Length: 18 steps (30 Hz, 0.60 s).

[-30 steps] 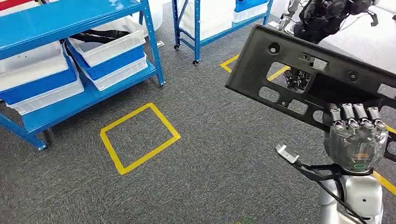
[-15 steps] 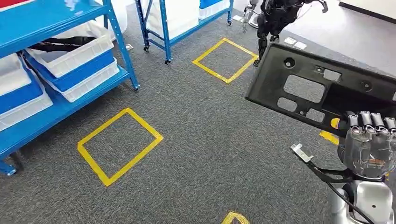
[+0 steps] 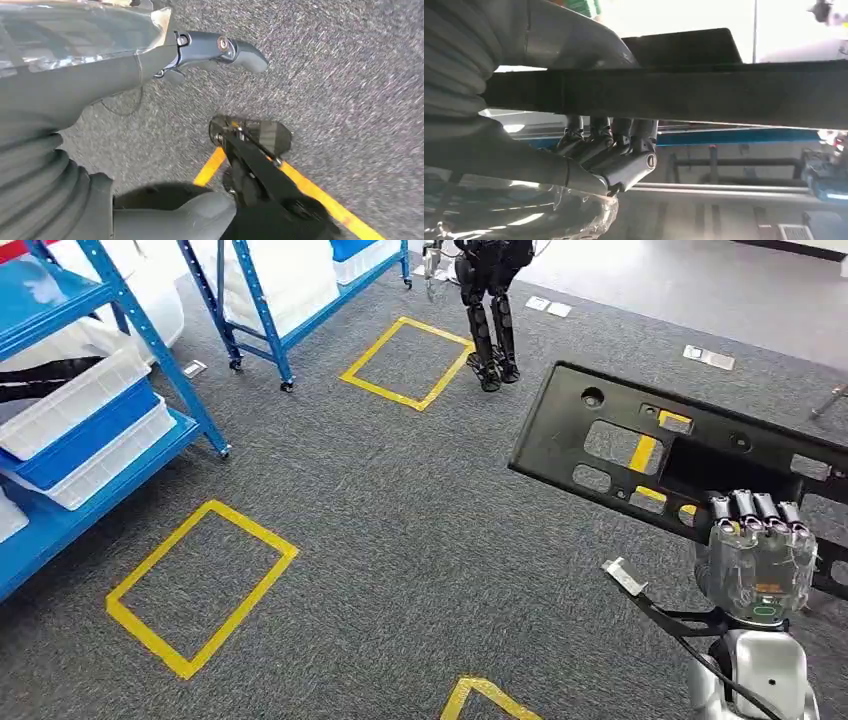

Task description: Take the parts from the cabinet and place them on the table.

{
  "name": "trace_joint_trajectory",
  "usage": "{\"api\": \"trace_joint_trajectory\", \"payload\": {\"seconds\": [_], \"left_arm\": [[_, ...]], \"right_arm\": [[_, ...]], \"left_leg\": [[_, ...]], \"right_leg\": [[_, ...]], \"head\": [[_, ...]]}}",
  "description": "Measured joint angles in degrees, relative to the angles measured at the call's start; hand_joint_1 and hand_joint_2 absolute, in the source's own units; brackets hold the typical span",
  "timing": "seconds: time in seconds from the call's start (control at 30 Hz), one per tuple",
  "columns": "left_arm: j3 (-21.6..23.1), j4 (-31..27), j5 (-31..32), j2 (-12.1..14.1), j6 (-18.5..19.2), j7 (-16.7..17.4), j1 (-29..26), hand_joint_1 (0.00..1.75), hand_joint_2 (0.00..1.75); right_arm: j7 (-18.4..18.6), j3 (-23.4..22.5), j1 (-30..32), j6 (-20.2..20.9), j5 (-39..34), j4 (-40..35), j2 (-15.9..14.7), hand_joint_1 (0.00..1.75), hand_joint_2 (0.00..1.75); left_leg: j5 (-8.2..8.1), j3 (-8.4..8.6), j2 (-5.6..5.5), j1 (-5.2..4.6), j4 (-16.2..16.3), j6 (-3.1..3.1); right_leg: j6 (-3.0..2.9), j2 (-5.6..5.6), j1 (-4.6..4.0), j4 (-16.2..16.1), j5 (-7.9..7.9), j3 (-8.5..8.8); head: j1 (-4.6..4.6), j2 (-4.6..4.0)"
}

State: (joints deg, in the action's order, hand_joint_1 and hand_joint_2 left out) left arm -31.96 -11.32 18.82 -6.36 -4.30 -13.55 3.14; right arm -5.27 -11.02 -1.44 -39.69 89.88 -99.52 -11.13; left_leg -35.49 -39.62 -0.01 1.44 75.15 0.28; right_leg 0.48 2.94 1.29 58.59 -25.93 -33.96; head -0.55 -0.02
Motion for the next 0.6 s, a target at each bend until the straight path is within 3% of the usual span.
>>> {"api": "trace_joint_trajectory", "payload": {"seconds": [0.07,0.1,0.13,0.17,0.23,0.27,0.3,0.33,0.37,0.43,0.47,0.5,0.53,0.57,0.6], "left_arm": [[-0.5,0.0,-0.8,0.0,-0.4,0.2,0.0,0.0,1.75],[-1.0,0.0,-1.2,0.0,-0.6,0.2,0.0,0.0,1.75],[-1.6,0.0,-1.6,0.1,-0.9,0.2,0.1,0.0,1.75],[-1.9,0.0,-2.0,0.0,-1.1,0.2,0.1,0.0,1.75],[-2.6,0.0,-2.0,-0.1,-1.3,-0.2,0.3,0.0,1.75],[-2.9,0.0,-2.0,-0.2,-1.3,-0.5,0.4,0.0,1.75],[-2.9,0.0,-2.0,-0.5,-1.2,-0.8,0.6,0.0,1.75],[-3.0,0.0,-1.9,-0.5,-1.2,-1.1,0.5,0.0,1.75],[-3.1,0.0,-1.8,-0.5,-1.2,-1.4,0.4,0.0,1.75],[-3.3,0.0,-1.8,-0.6,-1.1,-1.5,0.1,0.0,1.75],[-3.3,0.0,-1.8,-0.6,-1.1,-1.6,0.1,0.0,1.75],[-3.3,0.0,-1.7,-0.7,-1.1,-1.6,0.0,0.0,1.75],[-3.4,0.0,-1.7,-0.7,-1.1,-1.6,0.0,0.0,1.75],[-3.4,0.0,-1.7,-0.8,-1.1,-1.7,0.0,0.0,1.75],[-3.5,0.0,-1.7,-0.9,-1.1,-1.7,0.0,0.0,1.75]], "right_arm": [[0.4,0.6,-0.8,0.0,0.0,0.7,0.0,1.75,1.75],[1.2,1.4,-1.8,0.1,0.0,1.4,0.0,1.75,1.75],[2.4,2.5,-3.2,0.2,0.0,2.5,-0.1,1.75,1.75],[3.8,3.9,-4.9,0.4,0.0,3.7,-0.5,1.75,1.75],[5.9,6.4,-7.5,0.6,0.0,5.6,-1.5,1.75,1.75],[7.2,7.7,-8.6,0.6,0.0,6.6,-2.4,1.75,1.75],[8.4,8.7,-9.5,0.5,0.0,7.4,-3.2,1.75,1.75],[9.6,9.4,-10.4,0.4,0.0,8.1,-4.1,1.75,1.75],[10.3,10.2,-11.3,0.4,0.0,8.9,-4.4,1.75,1.75],[10.8,11.1,-11.9,0.3,0.0,9.8,-5.1,1.75,1.75],[10.8,11.5,-11.9,0.3,0.0,10.3,-5.3,1.75,1.75],[10.8,11.7,-11.9,0.3,0.0,10.8,-5.5,1.75,1.75],[10.8,11.9,-11.9,0.3,0.0,11.1,-5.7,1.75,1.75],[10.8,12.0,-12.0,0.3,0.0,11.2,-5.9,1.75,1.75],[10.8,12.2,-12.1,0.3,0.0,11.4,-6.1,1.75,1.75]], "left_leg": [[4.85,3.38,-0.79,-0.39,-7.4,1.13],[7.2,5.73,-2.59,-0.53,-12.4,1.97],[7.26,6.93,-5.6,-0.58,-15.1,2.84],[7.33,7.01,-4.69,-0.7,-15.7,2.73],[7.43,7.05,-3.21,-1.25,-15.6,2.85],[7.88,7.24,-2.53,-1.33,-16.2,3.09],[8.86,7.63,-1.72,-0.53,-17.6,3.01],[9.06,7.77,-1.24,-0.76,-18.0,3.12],[9.22,7.64,-0.51,-0.77,-18.0,3.35],[9.2,7.54,1.07,-0.81,-17.9,3.31],[9.18,7.41,1.89,-0.8,-17.9,3.3],[9.17,7.38,2.59,-0.79,-17.9,3.26],[9.07,7.36,3.36,-0.74,-17.8,3.05],[8.95,7.47,4.04,-0.63,-17.8,2.82],[8.78,7.65,4.7,-0.5,-17.8,2.45]], "right_leg": [[-0.16,1.52,-0.37,0.0,0.16,0.09],[-0.14,2.31,-0.42,0.0,0.22,0.09],[-0.15,3.06,-0.5,0.0,0.41,-0.05],[0.11,3.94,-0.78,0.1,0.56,-0.29],[0.94,5.29,-0.08,-0.1,1.1,-0.87],[1.43,5.88,-0.28,-0.5,1.39,-1.22],[1.39,4.19,-0.72,0.6,1.25,-1.62],[1.22,0.76,-0.87,2.3,0.09,-2.98],[0.94,-0.84,-0.81,5.8,-1.72,-4.61],[0.96,-1.94,-0.45,13.8,-4.81,-8.42],[1.46,-2.13,-0.25,16.5,-5.38,-9.65],[1.99,-2.36,0.1,16.3,-5.0,-9.44],[2.76,-2.75,0.48,13.4,-3.7,-7.7],[3.48,-3.47,0.73,8.7,-1.98,-5.05],[4.08,-4.93,1.08,3.4,-0.34,-2.07]], "head": [[-0.04,0.0],[0.04,0.0],[-0.13,0.0],[-0.13,0.0],[0.02,0.0],[0.0,0.0],[-0.09,0.0],[-0.09,0.0],[-0.75,0.0],[-0.66,0.0],[-0.96,0.0],[-0.94,0.0],[-0.94,0.0],[-0.96,0.0],[-0.94,0.0]]}}
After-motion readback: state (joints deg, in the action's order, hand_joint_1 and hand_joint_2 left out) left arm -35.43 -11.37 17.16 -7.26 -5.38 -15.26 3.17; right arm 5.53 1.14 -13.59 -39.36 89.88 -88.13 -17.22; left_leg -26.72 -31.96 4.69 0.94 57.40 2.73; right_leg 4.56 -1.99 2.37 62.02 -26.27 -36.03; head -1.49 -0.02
